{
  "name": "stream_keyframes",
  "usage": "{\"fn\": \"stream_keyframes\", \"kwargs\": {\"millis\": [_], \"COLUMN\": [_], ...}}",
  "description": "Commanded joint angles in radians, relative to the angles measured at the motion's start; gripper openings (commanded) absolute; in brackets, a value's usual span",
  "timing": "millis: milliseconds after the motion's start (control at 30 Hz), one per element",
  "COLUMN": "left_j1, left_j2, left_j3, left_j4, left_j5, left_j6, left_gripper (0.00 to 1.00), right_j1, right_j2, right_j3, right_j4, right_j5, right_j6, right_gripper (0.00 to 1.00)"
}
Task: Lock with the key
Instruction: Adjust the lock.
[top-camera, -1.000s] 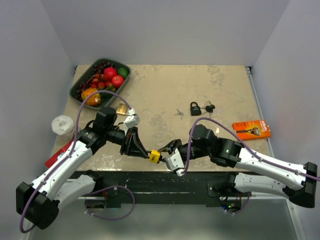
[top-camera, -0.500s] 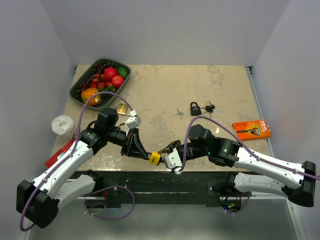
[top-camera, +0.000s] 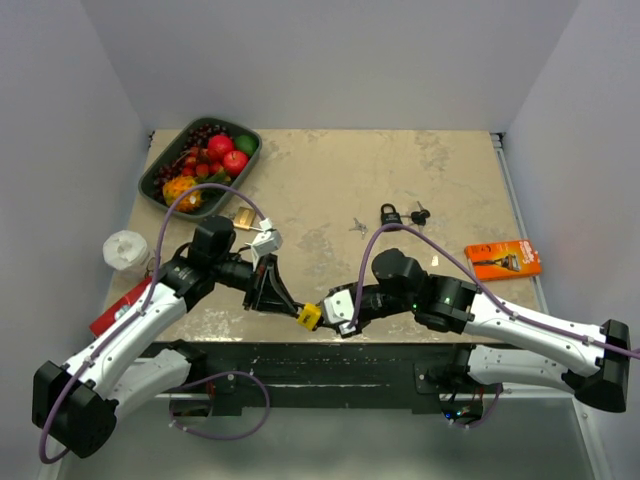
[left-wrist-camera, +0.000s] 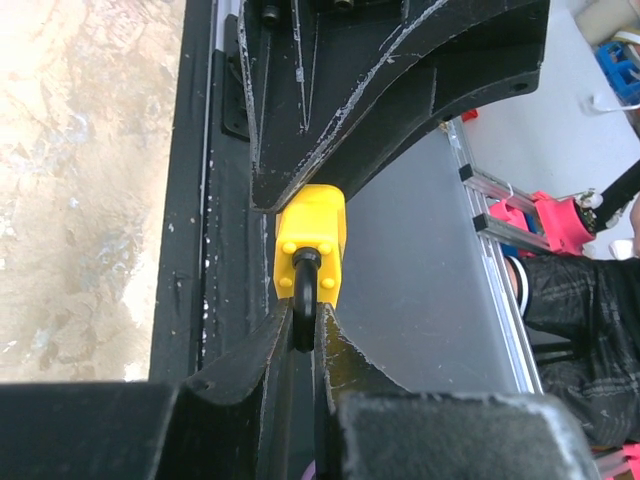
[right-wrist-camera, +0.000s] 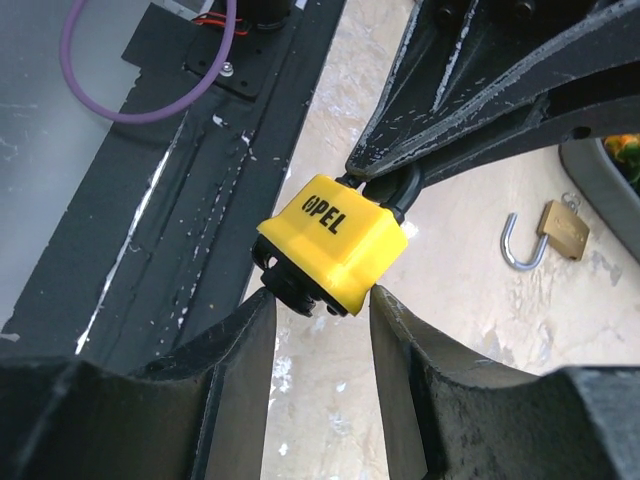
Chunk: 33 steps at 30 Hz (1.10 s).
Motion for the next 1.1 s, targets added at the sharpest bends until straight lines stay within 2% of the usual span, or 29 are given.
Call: {"fn": "stream_keyframes", "kwargs": {"millis": [0,400,667,733,900,967,1000,1067], "left_j1": [-0.03,-0.017,-0.004,-0.002,-0.001,-0.001,-0.001,-0.001], "left_j2": [-0.015,-0.014,-0.02,-0.027,-0.017,-0.017,-0.015,-0.015], "left_j3": [-0.011,-0.018,-0.054,-0.074,-0.078,-0.08,-0.084,-0.092], "left_j4": [0.081,0.101,0.199,0.262,0.282,0.289,0.298,0.319], "left_j5": [-0.015,-0.018,0.027,0.035,0.055,0.067,0.077,0.084], "left_j6": [-0.048,-0.069,-0.167,-0.204,-0.22,-0.227,-0.231,-0.255], "left_gripper": [0.0,0.0,0.0,0.0,0.0,0.0,0.0,0.0], "right_j1": [0.0,-0.009,-0.009,-0.009,-0.009,-0.01,-0.01,-0.009], "right_j2": [0.0,-0.003,-0.021,-0.034,-0.055,-0.064,-0.067,-0.083], "right_j3": [0.064,0.055,0.035,0.029,0.003,-0.003,-0.008,-0.026], "right_j4": [0.345,0.372,0.369,0.366,0.383,0.397,0.408,0.44], "right_j5": [0.081,0.122,0.132,0.136,0.17,0.178,0.178,0.179], "right_j6": [0.072,0.112,0.092,0.081,0.058,0.064,0.073,0.084], "right_gripper": [0.44,0.47,0.53,0.53,0.51,0.53,0.57,0.57]}}
